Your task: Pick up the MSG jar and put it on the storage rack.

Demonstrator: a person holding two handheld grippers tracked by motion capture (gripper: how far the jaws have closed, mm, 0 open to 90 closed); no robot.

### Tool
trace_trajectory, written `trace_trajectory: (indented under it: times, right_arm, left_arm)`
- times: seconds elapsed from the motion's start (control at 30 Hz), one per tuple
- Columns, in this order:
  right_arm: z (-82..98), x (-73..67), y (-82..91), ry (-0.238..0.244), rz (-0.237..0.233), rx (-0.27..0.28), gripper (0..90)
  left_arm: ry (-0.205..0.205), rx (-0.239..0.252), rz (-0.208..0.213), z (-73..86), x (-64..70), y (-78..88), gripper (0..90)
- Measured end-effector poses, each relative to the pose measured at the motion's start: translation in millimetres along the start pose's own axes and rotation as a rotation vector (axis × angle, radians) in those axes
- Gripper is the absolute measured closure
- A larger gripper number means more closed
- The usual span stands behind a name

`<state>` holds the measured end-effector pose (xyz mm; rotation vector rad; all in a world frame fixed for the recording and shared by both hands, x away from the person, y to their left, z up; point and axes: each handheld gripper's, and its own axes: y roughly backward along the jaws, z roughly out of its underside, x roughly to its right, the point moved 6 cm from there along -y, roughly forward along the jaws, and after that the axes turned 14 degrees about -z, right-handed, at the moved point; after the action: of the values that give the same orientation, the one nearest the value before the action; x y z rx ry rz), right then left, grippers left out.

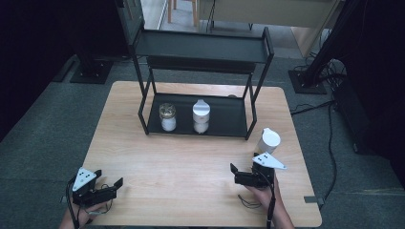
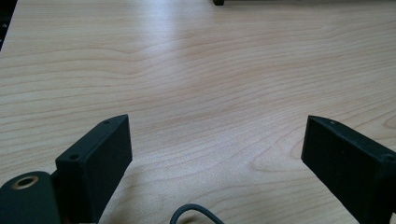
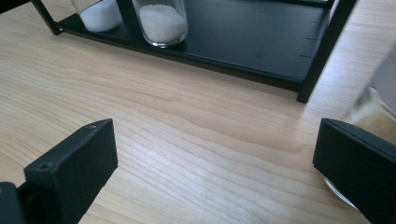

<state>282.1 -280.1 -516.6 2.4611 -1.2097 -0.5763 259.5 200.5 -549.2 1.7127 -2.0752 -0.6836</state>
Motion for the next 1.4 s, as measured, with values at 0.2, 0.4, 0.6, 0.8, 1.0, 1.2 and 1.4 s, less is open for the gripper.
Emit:
trace_trajectory:
  times: [0.2,0.4,0.6,0.8,1.0,1.2,1.4]
  right_arm:
    - [5.9,8.7,13.1,-0.005,0.005,0.012,0.0]
    - [12.1,17.6,25.6,-0.006,0.016,0.018,0.0]
    - [18.3,28.1,38.0,-0.007,0.034,0.02,0.0]
    - [25.6,38.4,49.8,-0.022,0.051,0.028,0.0]
    - [34.2,47.7,60.8,-0.036,0.074,0.028,0.0]
    - [41.0,58.4,75.3,-0.05,0.098,0.036,0.0]
    - [47.5,67.2,85.2,-0.062,0.124,0.038,0.0]
  left_arm:
    - [0.0,0.0,-0.002,0.0,-0.1,-0.1,8.8]
    - [0.001,-0.002,-0.005,0.0,-0.1,-0.2,8.8]
    - [0.001,-0.002,-0.006,0.0,-0.1,-0.2,8.8]
    - [0.002,-0.004,-0.008,0.0,-0.3,-0.5,8.8]
    - [0.003,-0.005,-0.009,-0.1,-0.2,-0.9,8.8]
    - [0.003,-0.004,-0.01,-0.1,-0.1,-0.8,8.8]
    - [0.004,-0.005,-0.012,-0.1,-0.2,-0.8,8.8]
